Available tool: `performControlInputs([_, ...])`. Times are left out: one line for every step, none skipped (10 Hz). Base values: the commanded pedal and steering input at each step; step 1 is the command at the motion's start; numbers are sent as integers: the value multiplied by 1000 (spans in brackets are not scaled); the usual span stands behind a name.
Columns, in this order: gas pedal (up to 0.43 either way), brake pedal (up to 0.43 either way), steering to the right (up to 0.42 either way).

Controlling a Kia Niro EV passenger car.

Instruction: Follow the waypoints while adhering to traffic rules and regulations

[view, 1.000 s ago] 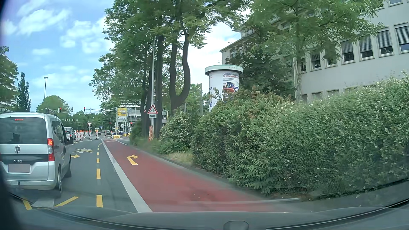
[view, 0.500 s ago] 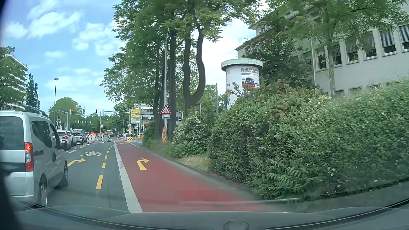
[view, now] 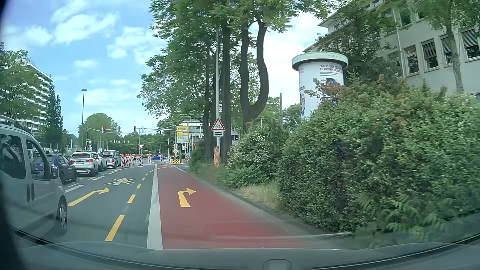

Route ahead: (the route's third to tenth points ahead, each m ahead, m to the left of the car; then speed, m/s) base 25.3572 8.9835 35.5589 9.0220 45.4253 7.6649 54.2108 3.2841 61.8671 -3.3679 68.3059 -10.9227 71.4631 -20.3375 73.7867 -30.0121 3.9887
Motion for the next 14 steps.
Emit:
performControlInputs([339, 30, -222])
performControlInputs([319, 30, -222])
performControlInputs([311, 30, -223])
performControlInputs([299, 30, -220])
performControlInputs([280, 30, -211])
performControlInputs([260, 30, -199])
performControlInputs([260, 30, -193])
performControlInputs([248, 30, -185])
performControlInputs([248, 30, -180])
performControlInputs([240, 30, -168])
performControlInputs([240, 30, -151])
performControlInputs([228, 30, -128])
performControlInputs([220, 37, -103])
performControlInputs([220, 30, -89])
